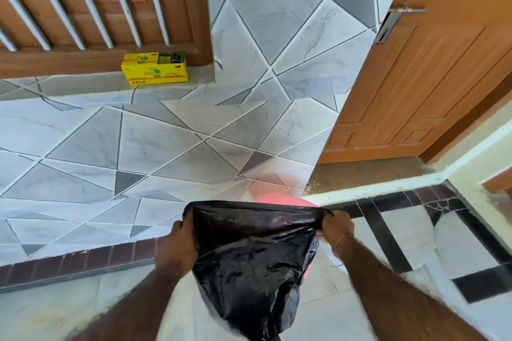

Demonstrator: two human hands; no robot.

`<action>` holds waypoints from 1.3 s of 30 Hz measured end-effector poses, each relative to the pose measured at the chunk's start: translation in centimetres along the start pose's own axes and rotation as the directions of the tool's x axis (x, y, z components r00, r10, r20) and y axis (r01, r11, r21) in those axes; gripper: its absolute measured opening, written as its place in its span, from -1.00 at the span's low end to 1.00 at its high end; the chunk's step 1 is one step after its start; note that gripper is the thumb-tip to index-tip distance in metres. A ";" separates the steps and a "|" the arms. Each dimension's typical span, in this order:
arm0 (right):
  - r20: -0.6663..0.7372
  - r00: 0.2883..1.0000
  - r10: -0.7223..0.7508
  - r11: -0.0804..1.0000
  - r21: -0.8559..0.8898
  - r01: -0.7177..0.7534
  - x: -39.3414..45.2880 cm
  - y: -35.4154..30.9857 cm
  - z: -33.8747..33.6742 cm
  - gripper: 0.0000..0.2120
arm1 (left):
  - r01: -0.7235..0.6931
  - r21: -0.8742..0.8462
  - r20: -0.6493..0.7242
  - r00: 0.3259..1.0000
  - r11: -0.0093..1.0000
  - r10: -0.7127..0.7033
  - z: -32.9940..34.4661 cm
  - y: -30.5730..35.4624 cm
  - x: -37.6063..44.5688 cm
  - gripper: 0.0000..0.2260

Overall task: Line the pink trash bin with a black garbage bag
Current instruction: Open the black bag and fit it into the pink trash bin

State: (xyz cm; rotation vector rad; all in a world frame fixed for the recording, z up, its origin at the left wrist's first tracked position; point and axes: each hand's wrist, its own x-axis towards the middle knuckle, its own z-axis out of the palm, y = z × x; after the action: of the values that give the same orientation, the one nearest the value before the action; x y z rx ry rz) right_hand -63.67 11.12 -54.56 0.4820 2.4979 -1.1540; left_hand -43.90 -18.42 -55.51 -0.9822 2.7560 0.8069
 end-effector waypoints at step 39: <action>-0.209 0.929 0.307 0.875 -0.323 -0.361 15.3 14.6 7.5 -0.65 | -0.059 0.044 0.356 0.934 0.997 0.040 24.0 4.4 12.4 -0.11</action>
State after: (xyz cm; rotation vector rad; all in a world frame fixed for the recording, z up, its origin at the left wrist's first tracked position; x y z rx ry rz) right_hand -69.48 16.65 -75.57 0.8824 2.5343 -0.5328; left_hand -58.11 -10.06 -77.35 -0.6797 2.4834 0.8204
